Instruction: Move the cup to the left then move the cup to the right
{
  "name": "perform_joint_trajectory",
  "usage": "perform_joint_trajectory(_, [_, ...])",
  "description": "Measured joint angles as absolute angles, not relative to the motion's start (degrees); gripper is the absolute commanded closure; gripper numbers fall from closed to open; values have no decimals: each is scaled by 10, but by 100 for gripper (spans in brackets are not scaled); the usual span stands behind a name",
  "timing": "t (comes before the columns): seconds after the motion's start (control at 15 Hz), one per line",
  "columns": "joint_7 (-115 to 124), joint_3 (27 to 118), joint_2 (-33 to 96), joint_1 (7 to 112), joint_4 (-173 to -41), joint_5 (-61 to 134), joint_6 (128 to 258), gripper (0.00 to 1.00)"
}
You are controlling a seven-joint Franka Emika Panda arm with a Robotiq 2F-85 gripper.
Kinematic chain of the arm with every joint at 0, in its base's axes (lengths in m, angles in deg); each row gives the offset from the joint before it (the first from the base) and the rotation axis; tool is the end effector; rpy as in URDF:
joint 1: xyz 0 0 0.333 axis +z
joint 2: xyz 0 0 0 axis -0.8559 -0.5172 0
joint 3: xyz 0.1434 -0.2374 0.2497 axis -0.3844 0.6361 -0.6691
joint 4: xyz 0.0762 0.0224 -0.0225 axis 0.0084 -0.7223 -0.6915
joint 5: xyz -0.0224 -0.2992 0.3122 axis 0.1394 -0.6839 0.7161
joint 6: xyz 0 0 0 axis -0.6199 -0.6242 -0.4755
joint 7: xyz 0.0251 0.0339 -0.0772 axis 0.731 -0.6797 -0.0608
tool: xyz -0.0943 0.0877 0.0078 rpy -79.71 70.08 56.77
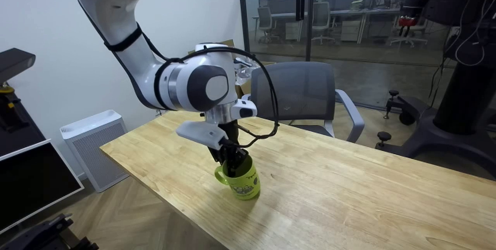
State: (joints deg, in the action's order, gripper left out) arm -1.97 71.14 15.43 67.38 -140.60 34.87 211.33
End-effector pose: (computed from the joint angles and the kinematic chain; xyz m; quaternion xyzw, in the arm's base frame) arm 0.5743 0.0591 0.1006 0.9983 -0.0050 -0.0452 0.0351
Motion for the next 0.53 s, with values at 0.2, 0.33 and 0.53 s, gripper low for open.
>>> perform_joint_trajectory(0.2, [-12, 711, 165, 667, -1383, 349, 2080, 97])
perform_joint_trajectory(0.33, [-8, 711, 176, 663, -1369, 349, 2059, 97])
perform_joint_trajectory(0.53, [13, 707, 188, 650, -1353, 355, 2029, 97])
